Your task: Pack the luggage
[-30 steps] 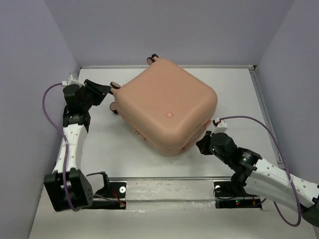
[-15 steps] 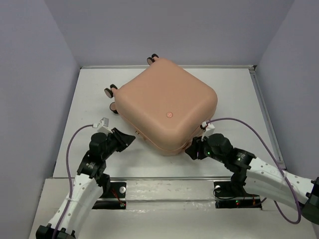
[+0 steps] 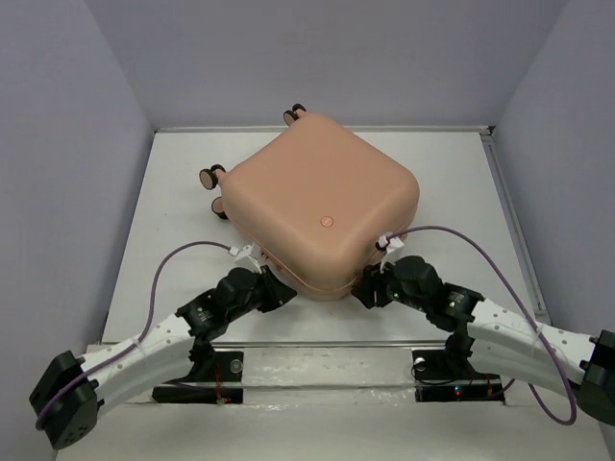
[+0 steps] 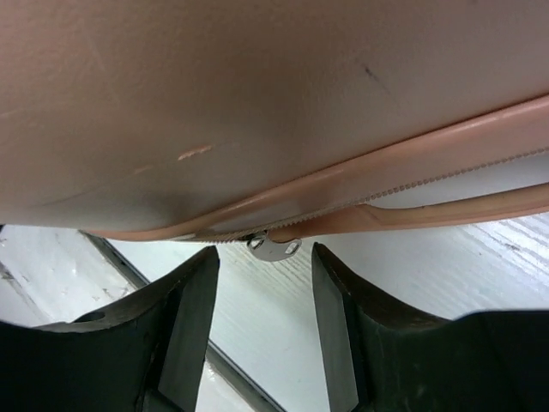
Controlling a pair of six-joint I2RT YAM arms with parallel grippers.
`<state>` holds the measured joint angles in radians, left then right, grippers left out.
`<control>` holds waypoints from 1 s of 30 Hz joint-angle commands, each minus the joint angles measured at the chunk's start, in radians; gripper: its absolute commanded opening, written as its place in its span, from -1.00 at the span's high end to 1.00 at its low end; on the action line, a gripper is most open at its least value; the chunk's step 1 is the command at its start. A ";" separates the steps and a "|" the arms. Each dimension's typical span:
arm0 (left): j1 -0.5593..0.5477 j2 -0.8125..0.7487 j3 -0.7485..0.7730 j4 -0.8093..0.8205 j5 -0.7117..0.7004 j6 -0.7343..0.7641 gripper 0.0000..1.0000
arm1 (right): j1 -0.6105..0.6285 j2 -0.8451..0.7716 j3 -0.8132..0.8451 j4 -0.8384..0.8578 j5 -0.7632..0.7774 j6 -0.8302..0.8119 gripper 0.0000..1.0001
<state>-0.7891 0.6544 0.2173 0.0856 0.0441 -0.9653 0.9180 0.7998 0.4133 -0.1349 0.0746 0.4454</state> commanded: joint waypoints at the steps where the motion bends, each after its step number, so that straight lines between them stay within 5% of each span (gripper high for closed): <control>1: -0.113 0.108 0.047 0.114 -0.184 -0.041 0.59 | 0.010 0.042 0.032 0.110 0.031 -0.074 -0.03; 13: -0.137 0.214 0.068 0.221 -0.196 -0.030 0.64 | 0.010 0.075 0.001 0.265 0.065 -0.158 0.34; 18: -0.150 0.252 0.088 0.246 -0.202 -0.023 0.65 | 0.033 0.035 -0.010 0.297 0.053 -0.166 0.84; 22: -0.163 0.283 0.119 0.281 -0.204 -0.018 0.66 | 0.068 0.012 0.002 0.241 0.034 -0.143 0.86; 30: -0.179 0.367 0.182 0.351 -0.208 -0.010 0.67 | 0.390 0.149 0.064 0.081 0.195 0.002 0.86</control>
<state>-0.9562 0.9771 0.2962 0.2470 -0.1402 -1.0012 1.1213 0.8635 0.4046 -0.0662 0.2371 0.3614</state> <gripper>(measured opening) 0.170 0.076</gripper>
